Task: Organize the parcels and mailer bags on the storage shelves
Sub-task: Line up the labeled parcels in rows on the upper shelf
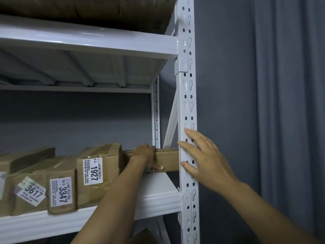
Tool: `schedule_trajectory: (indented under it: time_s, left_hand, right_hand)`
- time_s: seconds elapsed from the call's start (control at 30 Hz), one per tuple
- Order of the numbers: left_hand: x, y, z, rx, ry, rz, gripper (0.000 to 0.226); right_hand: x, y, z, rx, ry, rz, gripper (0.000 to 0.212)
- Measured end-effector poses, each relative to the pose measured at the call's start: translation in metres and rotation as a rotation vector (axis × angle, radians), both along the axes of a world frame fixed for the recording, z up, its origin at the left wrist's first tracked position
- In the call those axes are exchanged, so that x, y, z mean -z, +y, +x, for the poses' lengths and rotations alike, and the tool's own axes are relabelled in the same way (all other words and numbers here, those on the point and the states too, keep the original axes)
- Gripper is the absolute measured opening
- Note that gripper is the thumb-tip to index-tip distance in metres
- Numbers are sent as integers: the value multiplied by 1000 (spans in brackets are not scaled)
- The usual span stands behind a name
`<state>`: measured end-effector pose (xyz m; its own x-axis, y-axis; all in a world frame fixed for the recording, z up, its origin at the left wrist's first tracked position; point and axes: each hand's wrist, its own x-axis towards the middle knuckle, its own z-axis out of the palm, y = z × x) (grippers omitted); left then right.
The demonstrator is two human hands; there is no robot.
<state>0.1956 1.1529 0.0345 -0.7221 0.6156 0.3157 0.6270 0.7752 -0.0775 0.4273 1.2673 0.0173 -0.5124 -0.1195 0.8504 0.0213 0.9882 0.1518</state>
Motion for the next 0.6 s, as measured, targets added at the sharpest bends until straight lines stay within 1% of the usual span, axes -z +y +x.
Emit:
schedule_trajectory:
  time_s: [0.13, 0.23, 0.37, 0.47, 0.6]
  left_hand:
    - [-5, 1, -3, 7, 16, -14, 84]
    - [-7, 1, -1, 45, 25, 56, 93]
    - [-13, -2, 0, 106, -22, 340, 90]
    - [-14, -1, 1, 97, -72, 482, 91]
    - [0, -2, 1, 120, -123, 711, 84]
  right_hand:
    - [1, 1, -3, 31, -22, -22, 65]
    - [2, 3, -4, 18, -57, -18, 70]
    - [2, 6, -3, 16, -74, -13, 70]
    - [0, 8, -4, 12, -103, -8, 69]
    - [0, 9, -4, -12, -82, -13, 68]
